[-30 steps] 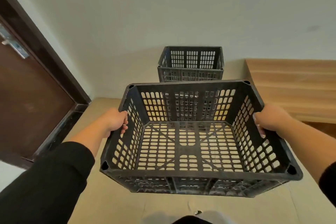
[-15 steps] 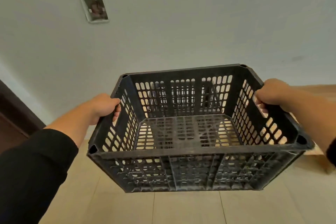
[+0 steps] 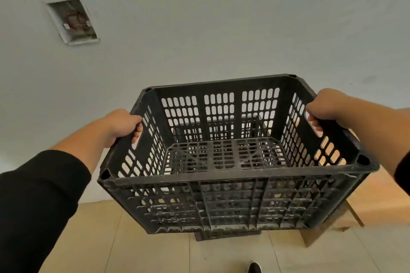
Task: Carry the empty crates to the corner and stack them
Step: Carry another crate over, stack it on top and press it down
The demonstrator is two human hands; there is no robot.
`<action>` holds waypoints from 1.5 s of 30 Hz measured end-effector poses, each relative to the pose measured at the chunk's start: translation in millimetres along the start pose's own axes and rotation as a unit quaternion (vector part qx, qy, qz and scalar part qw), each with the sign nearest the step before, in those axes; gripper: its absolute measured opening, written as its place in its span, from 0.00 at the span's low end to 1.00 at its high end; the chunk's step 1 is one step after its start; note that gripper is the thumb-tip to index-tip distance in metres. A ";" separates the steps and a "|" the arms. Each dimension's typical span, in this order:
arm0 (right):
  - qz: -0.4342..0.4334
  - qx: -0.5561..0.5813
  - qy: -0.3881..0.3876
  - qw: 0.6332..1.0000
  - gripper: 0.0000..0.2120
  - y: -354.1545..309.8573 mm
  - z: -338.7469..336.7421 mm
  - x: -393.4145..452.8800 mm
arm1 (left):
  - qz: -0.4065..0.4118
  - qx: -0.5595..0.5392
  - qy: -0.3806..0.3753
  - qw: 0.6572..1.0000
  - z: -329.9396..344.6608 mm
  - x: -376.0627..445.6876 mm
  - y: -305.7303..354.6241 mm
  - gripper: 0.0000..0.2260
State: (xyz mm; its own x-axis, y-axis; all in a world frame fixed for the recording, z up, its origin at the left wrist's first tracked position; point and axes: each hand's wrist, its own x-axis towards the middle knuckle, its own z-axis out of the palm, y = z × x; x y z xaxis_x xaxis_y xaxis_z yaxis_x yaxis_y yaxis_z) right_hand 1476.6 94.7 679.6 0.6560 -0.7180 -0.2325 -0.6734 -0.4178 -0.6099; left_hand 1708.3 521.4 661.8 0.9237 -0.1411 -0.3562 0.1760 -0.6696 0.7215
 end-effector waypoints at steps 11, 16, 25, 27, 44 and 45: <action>-0.016 -0.010 -0.016 1.000 0.09 -48.7 17.4 155.6 | -0.011 -0.020 0.041 0.999 20.2 122.2 54.5 0.16; 0.000 -0.021 -0.018 1.000 0.09 -68.4 30.4 195.5 | -0.011 -0.019 0.031 0.999 24.8 168.1 68.7 0.16; 0.037 -0.039 -0.020 0.998 0.09 -87.8 52.2 243.7 | -0.011 -0.013 -0.001 1.000 32.2 232.9 87.7 0.15; 0.033 -0.050 -0.017 0.998 0.08 -86.8 55.4 252.9 | -0.010 -0.004 -0.004 1.000 35.2 241.6 87.2 0.15; 0.019 -0.086 -0.062 0.994 0.13 -71.6 62.9 257.5 | -0.052 0.003 -0.012 0.999 45.9 238.2 74.5 0.12; 0.021 -0.083 -0.065 0.994 0.13 -70.2 62.4 254.7 | -0.052 0.002 -0.011 0.999 46.5 235.7 73.8 0.12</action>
State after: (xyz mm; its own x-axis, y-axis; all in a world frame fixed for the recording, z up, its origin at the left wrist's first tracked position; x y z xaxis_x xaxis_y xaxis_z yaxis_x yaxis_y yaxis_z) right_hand 1712.2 -24.1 615.9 0.6578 -0.6635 -0.3564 -0.7405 -0.4834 -0.4669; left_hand 1923.1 404.9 603.5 0.8926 -0.0875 -0.4422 0.2689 -0.6842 0.6780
